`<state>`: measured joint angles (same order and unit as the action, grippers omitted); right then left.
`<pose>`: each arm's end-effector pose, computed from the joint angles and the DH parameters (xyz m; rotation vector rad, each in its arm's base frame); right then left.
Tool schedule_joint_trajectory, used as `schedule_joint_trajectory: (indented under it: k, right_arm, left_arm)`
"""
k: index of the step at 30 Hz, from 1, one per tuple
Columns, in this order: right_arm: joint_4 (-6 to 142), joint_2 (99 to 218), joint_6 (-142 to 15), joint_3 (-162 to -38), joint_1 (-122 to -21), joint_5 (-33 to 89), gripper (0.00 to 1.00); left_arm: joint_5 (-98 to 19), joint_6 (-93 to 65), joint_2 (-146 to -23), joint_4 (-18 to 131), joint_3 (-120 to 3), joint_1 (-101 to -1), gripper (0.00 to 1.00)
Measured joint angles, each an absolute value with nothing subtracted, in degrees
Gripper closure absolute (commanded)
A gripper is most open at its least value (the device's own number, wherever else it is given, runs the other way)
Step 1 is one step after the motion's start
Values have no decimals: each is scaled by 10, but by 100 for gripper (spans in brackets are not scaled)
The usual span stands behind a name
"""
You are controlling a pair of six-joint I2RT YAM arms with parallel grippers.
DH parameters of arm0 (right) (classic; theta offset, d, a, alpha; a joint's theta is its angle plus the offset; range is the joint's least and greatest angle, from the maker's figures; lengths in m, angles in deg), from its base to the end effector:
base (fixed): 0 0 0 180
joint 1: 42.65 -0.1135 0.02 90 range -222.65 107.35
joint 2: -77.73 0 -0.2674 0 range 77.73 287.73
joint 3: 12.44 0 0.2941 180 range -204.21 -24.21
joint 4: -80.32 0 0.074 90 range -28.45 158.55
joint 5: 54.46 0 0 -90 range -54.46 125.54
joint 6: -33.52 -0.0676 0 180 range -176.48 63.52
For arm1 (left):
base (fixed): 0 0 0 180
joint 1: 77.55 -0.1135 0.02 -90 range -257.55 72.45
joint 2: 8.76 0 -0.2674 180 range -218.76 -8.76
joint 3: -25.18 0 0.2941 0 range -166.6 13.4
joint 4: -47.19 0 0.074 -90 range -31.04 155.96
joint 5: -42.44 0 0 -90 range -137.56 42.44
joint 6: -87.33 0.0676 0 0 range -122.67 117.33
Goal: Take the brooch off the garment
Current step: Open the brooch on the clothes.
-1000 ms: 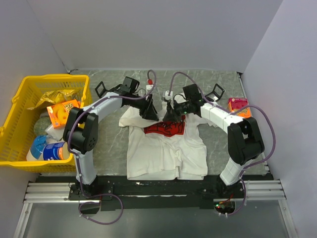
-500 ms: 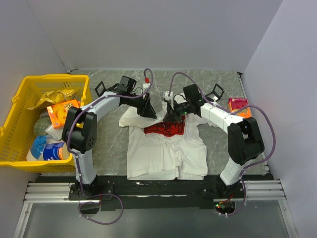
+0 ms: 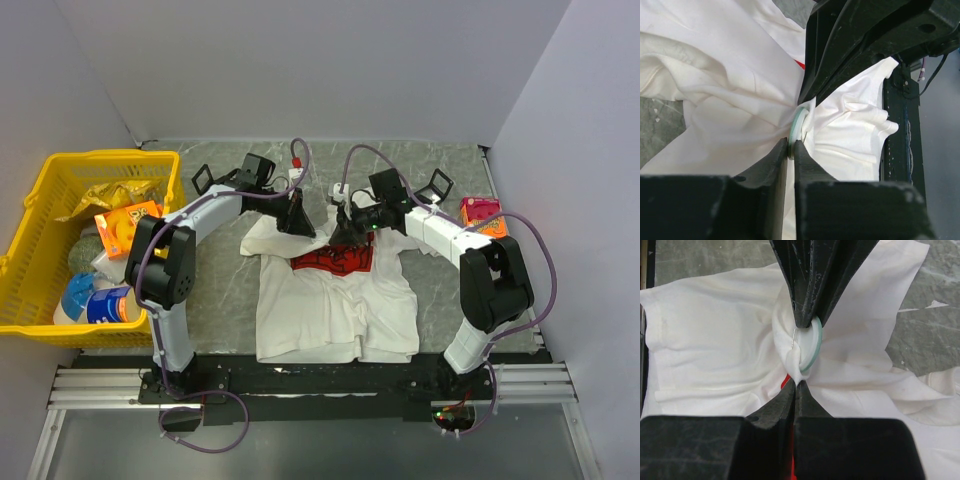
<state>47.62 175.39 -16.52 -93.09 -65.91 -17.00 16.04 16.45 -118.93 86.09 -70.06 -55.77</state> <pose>0.3567 0.2117 0.2047 -1.4680 1.6377 0.9416 0.4026 -0.2261 0.2047 1.1846 1.9033 -1.3786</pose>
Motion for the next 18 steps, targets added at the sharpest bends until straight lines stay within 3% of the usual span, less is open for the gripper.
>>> schedule_joint_trajectory:
  k: [7, 10, 18]
  right_arm:
    - [472, 1754, -165, -933, -659, -170, 100]
    - [470, 1754, -165, -934, -659, -170, 93]
    - [449, 1755, -158, -952, -659, -173, 62]
  left_arm:
    - [160, 161, -1189, 858, -698, -558, 99]
    - [160, 161, -1189, 858, -698, -558, 99]
    - [161, 159, -1189, 853, -693, -558, 99]
